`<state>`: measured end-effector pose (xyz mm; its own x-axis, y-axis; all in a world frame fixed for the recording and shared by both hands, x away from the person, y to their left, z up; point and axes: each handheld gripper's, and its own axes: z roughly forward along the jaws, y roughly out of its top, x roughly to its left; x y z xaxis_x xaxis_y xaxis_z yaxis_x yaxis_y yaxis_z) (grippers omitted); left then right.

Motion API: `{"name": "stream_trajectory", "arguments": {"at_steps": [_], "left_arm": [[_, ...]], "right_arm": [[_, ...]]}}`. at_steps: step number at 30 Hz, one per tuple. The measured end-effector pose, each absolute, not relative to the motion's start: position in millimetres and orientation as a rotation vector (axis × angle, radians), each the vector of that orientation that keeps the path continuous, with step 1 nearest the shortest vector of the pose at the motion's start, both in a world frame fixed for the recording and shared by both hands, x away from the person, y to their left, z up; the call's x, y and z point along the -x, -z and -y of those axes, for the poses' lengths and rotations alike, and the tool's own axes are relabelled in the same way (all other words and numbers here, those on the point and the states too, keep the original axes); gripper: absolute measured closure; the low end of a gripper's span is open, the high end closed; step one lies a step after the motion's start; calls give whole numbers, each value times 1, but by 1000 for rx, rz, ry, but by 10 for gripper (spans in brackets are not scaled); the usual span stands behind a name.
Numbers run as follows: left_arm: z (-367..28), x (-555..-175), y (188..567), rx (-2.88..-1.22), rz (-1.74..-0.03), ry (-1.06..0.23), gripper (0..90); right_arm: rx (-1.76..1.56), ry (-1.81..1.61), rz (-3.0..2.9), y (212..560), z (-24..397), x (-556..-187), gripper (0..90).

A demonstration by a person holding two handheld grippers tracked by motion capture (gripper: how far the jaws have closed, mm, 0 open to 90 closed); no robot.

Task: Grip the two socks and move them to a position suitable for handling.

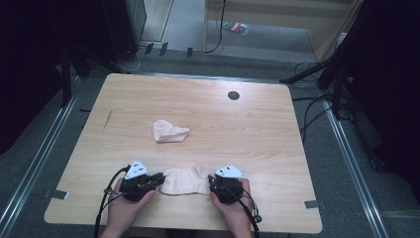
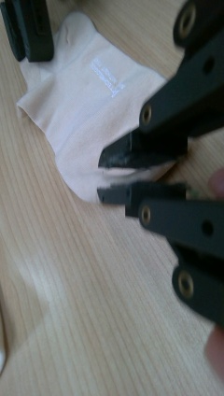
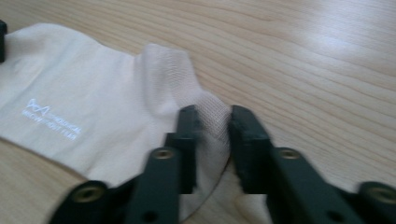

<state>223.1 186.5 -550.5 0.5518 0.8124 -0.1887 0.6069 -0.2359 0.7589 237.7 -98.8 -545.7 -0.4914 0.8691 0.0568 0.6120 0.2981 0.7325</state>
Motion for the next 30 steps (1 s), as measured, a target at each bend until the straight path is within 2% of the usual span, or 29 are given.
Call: {"name": "stream_trajectory", "arguments": {"at_steps": [1, 4, 11, 14, 15, 16, 18, 19, 21, 25, 30], "left_arm": [[-187, -223, 550, -1953, -1141, -300, 877], [-189, -221, 545, -1954, -1112, -278, 892], [-202, -211, 530, -1928, -1100, -233, 895], [-206, -210, 531, -1939, -1112, -230, 894], [-206, -211, 533, -1938, -1118, -222, 880], [-208, -213, 537, -1936, -1125, -219, 846], [-212, -215, 543, -1880, -1170, -222, 610], [-215, -216, 544, -1855, -1173, -217, 536], [-224, -218, 543, -1798, -1193, -232, 451], [-244, -224, 544, -1714, -1243, -341, 422], [-264, -231, 546, -1646, -1286, -454, 415]], "right_arm": [[-1324, -1025, -2240, 545, 99, -238, 822], [-1313, -1042, -2247, 542, 98, -235, 854], [-1312, -1129, -2271, 517, 101, -216, 857], [-1305, -1110, -2297, 515, 99, -212, 855], [-1302, -1087, -2309, 518, 98, -213, 828], [-1304, -1077, -2314, 520, 98, -213, 771], [-1317, -1084, -2293, 523, 96, -215, 564], [-1323, -1119, -2285, 522, 97, -216, 511], [-1329, -1179, -2243, 518, 98, -216, 474], [-1326, -1256, -2163, 506, 91, -223, 476], [-1292, -1260, -2144, 491, 58, -250, 470]]}}
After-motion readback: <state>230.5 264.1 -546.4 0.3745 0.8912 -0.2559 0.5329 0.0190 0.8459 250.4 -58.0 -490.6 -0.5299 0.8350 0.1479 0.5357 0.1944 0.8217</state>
